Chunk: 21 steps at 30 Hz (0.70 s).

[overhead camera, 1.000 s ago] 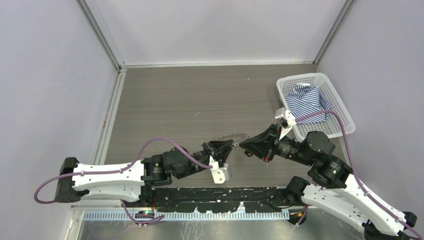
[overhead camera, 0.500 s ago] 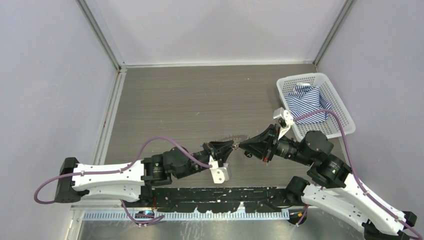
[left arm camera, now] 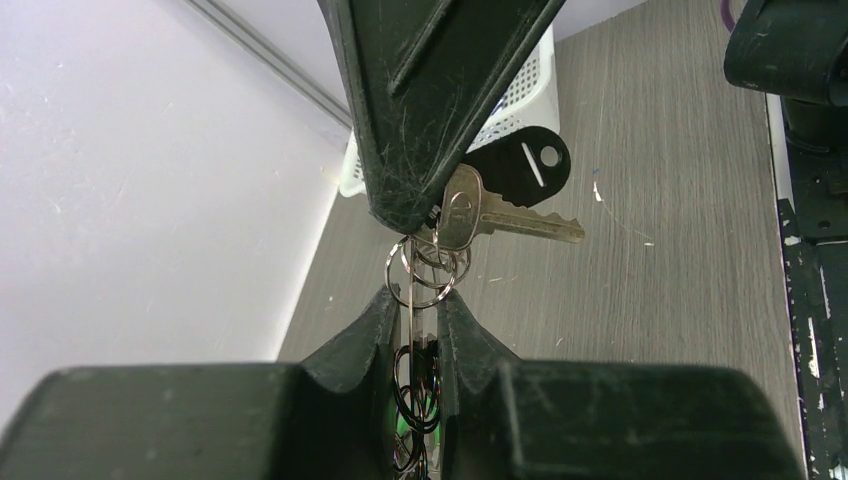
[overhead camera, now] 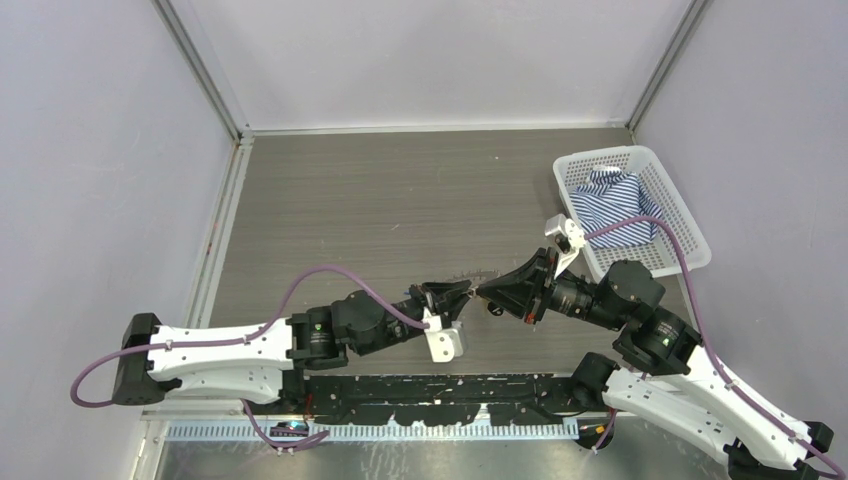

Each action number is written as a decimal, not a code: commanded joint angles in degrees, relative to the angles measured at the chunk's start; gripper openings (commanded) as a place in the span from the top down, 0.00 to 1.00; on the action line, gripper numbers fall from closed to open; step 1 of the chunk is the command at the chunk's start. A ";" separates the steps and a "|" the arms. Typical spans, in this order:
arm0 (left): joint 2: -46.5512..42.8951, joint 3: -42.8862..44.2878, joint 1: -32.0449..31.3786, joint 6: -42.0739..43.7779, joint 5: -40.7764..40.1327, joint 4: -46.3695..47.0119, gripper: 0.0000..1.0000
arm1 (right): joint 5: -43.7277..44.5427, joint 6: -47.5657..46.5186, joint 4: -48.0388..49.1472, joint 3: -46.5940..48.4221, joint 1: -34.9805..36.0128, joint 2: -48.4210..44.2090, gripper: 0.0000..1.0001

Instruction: Remove the keys from the keyring

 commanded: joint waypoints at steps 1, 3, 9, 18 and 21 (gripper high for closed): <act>-0.53 3.63 0.43 -1.37 -1.18 4.30 1.00 | 0.22 0.65 2.16 0.13 -0.10 0.16 0.99; -0.61 4.12 0.52 -1.85 -1.42 3.89 1.00 | 1.22 0.58 1.36 0.20 -0.05 0.50 0.99; -1.83 4.27 0.56 -2.41 -2.13 2.65 1.00 | 7.59 -0.21 -1.86 0.56 -0.04 -1.45 0.99; -2.50 4.74 0.60 -3.27 -0.26 2.50 1.00 | 5.27 1.28 0.50 -0.59 -0.13 -1.82 0.78; -2.68 5.28 0.61 -3.71 0.22 2.11 1.00 | 4.40 1.99 2.17 -1.97 -0.07 -3.46 0.70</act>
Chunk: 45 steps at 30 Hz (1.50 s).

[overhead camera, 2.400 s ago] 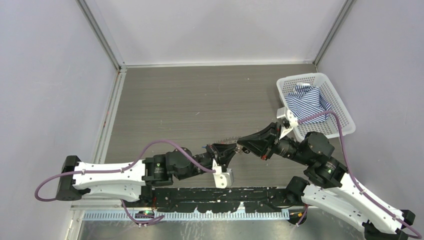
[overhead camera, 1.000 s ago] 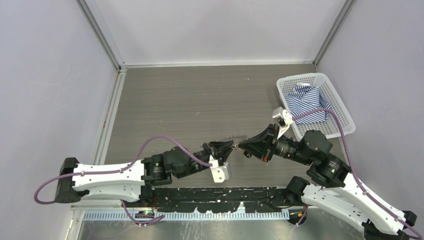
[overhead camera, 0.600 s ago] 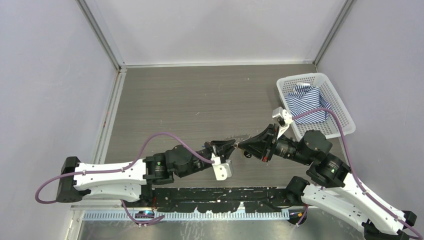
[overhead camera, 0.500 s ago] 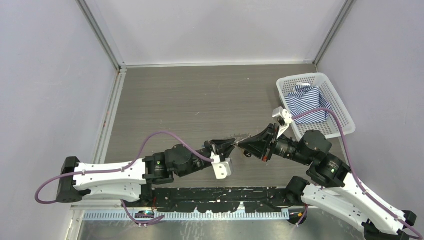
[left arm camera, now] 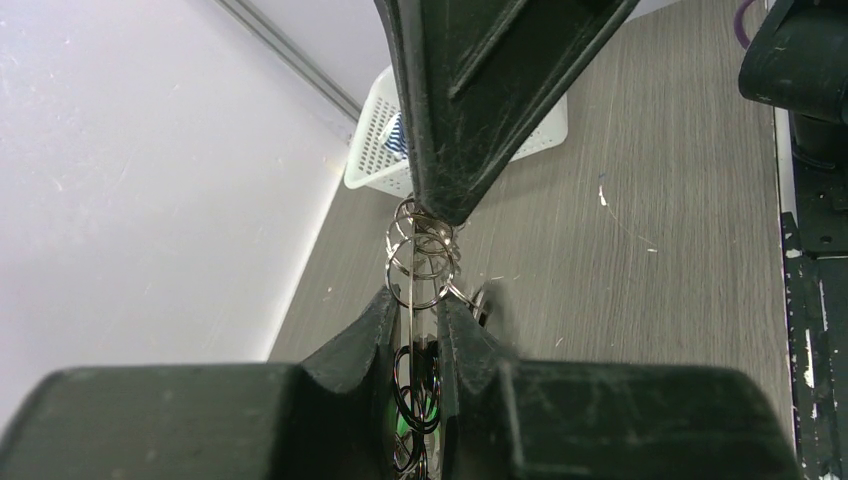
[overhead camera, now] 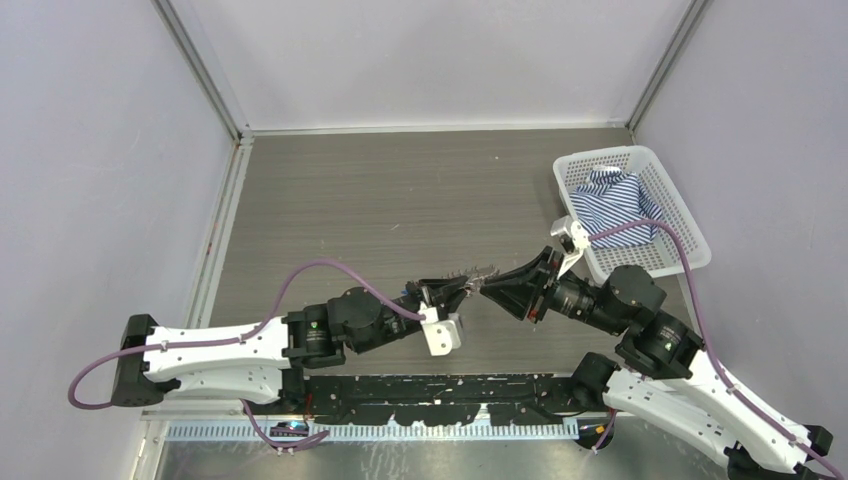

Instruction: Remove the keys from the keyring

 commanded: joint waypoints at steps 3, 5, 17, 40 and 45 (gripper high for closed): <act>-2.18 4.45 0.15 -1.78 1.77 3.39 1.00 | -1.47 1.49 6.22 -3.07 -0.08 -3.57 0.63; -2.21 5.06 0.13 -2.18 1.95 3.09 1.00 | -2.19 1.58 8.10 -4.61 -0.04 -4.76 0.62; -2.62 7.63 0.15 -3.80 4.21 3.08 1.00 | -5.41 -0.66 15.45 -8.14 -0.09 -5.63 0.57; -0.27 11.54 0.39 -4.76 3.27 3.75 1.00 | -8.95 1.22 29.42 -11.39 -0.02 -2.03 0.52; 0.21 11.97 0.57 -4.85 2.64 4.03 1.00 | -8.93 2.84 32.10 -12.52 -0.09 -2.09 0.53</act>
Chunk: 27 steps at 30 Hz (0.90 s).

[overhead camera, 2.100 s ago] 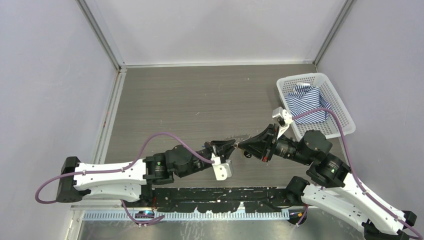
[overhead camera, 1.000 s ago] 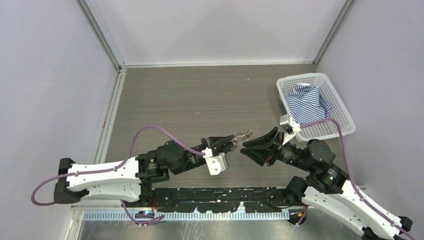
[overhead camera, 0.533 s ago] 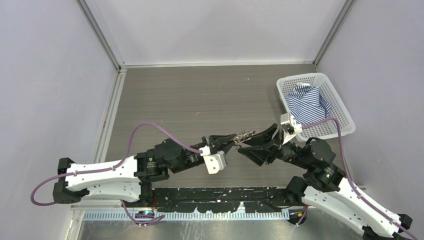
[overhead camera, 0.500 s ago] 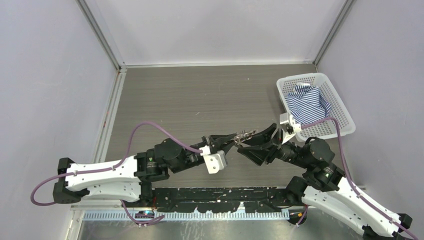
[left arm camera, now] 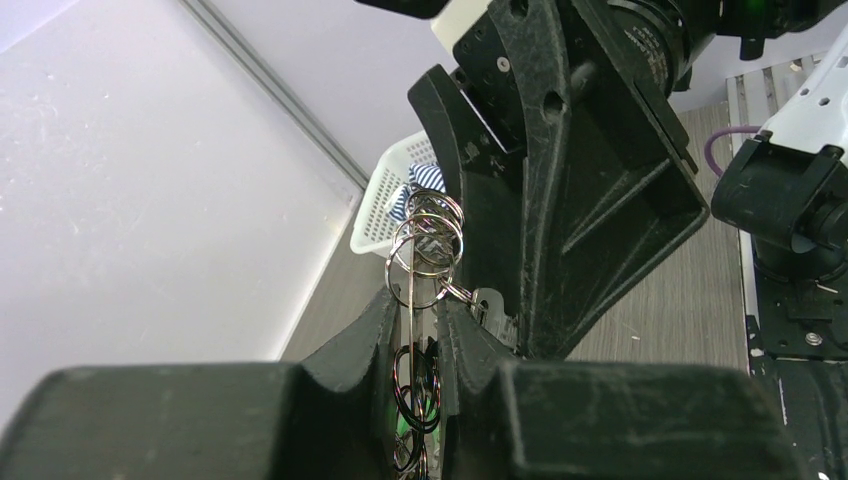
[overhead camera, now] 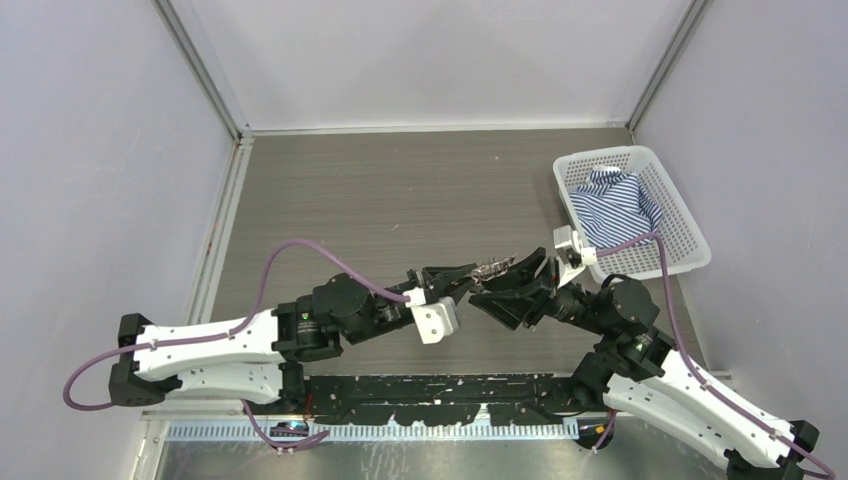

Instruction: Remove the keys from the keyring

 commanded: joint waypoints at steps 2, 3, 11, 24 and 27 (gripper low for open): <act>-0.24 3.96 0.43 -0.56 -0.98 5.30 1.00 | -0.63 2.20 6.18 -0.84 -0.03 0.06 0.54; -0.13 3.99 0.46 -0.55 -1.09 5.38 1.00 | -0.59 2.55 6.50 -1.10 -0.01 -0.09 0.54; 0.40 4.28 0.51 -0.51 -2.01 5.62 1.00 | -0.06 4.50 10.20 -2.70 -0.10 -0.22 0.59; 0.05 4.21 0.63 -0.59 -3.13 6.10 1.00 | -1.42 6.42 11.12 -3.84 0.02 0.98 0.64; 0.05 4.09 0.64 -0.57 -3.12 6.19 1.00 | -1.15 6.53 11.51 -4.04 0.04 0.99 0.64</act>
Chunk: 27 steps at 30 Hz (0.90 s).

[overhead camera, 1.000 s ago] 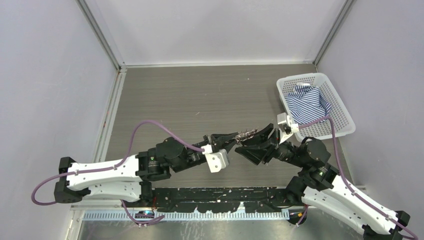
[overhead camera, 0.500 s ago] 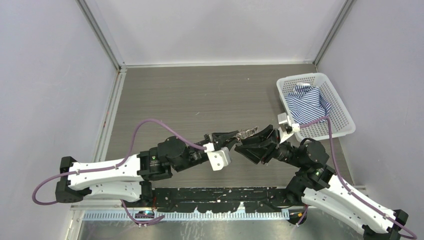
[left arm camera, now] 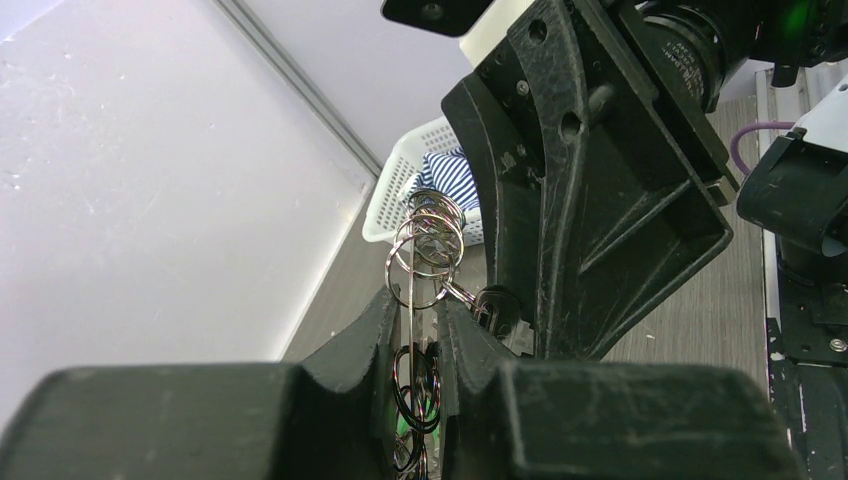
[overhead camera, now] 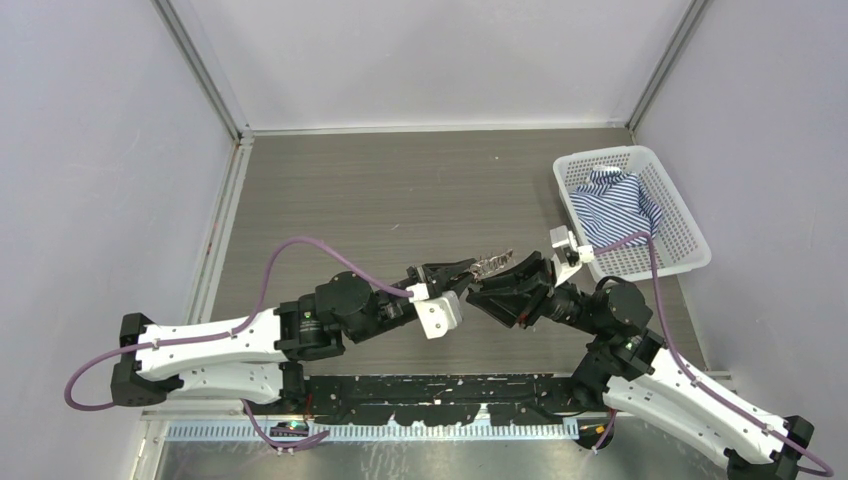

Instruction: Remove the keys from the keyring

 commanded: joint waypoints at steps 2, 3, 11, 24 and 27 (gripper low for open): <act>-0.85 3.45 0.22 -0.46 -0.67 5.97 1.00 | 0.25 0.90 3.49 -0.21 0.04 -0.05 0.65; -0.85 3.40 0.22 -0.46 -0.71 5.97 1.00 | 0.51 0.88 3.43 -0.26 0.07 -0.23 0.66; -1.00 3.49 0.18 -0.49 -0.75 5.89 1.00 | 0.88 0.20 1.20 -0.07 0.07 -0.73 0.86; -1.30 3.35 0.18 0.25 0.32 3.72 1.00 | 1.37 -5.16 -6.70 4.07 0.06 -1.45 0.89; -1.14 3.16 0.22 1.50 -0.25 3.39 1.00 | 1.06 -6.05 -8.22 4.97 0.07 -1.57 0.89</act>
